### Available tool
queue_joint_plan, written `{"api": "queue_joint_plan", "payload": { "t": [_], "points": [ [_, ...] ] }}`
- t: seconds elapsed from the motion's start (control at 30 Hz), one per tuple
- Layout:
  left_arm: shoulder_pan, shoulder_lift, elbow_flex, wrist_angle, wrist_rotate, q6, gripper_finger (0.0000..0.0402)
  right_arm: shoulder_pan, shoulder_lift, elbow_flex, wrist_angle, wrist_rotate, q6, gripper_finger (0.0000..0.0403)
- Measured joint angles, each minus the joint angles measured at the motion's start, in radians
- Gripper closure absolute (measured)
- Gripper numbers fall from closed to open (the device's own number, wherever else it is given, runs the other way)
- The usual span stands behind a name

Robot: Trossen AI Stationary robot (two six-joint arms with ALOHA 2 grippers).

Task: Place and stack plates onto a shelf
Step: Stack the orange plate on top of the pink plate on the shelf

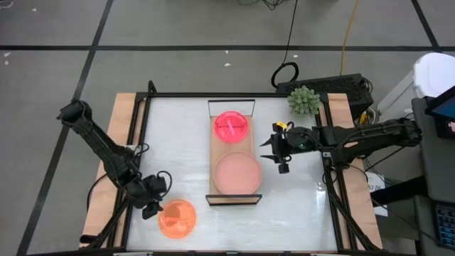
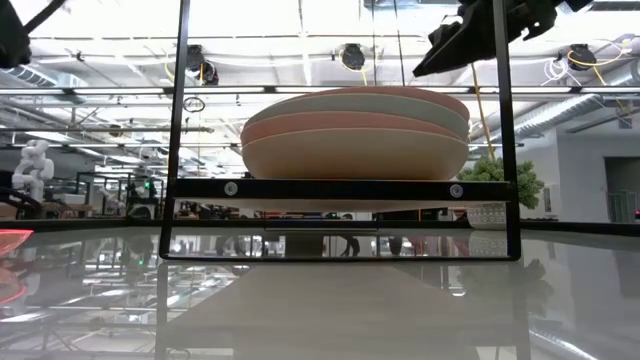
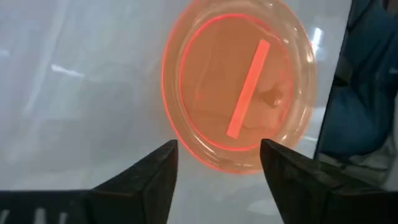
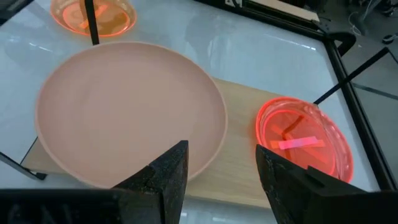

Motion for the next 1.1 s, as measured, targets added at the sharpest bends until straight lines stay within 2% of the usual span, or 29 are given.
{"api": "queue_joint_plan", "payload": {
  "t": [0.13, 0.37, 0.47, 0.63, 0.83, 1.1],
  "points": [
    [-0.024, 0.000, -0.018, 0.002, 0.000, -0.116, 0.0187, 0.000, 0.000, 0.000, -0.001, 0.000, 0.000, 0.0234],
    [-0.050, 0.000, -0.095, 0.062, 0.000, -0.354, 0.0190, 0.000, -0.002, 0.000, -0.001, 0.000, 0.000, 0.0234],
    [-0.051, 0.000, -0.125, 0.157, -0.002, -0.377, 0.0190, 0.000, -0.002, 0.000, -0.001, 0.000, 0.000, 0.0234],
    [-0.055, 0.000, -0.174, 0.199, -0.017, -0.446, 0.0190, 0.000, -0.002, 0.000, -0.001, 0.000, 0.000, 0.0234],
    [-0.073, 0.000, -0.234, 0.335, -0.025, -0.465, 0.0190, 0.000, -0.002, 0.000, -0.001, 0.000, 0.002, 0.0234],
    [-0.080, 0.000, -0.240, 0.345, -0.065, -0.490, 0.0190, 0.000, -0.002, 0.000, -0.001, 0.000, 0.002, 0.0234]
  ]
}}
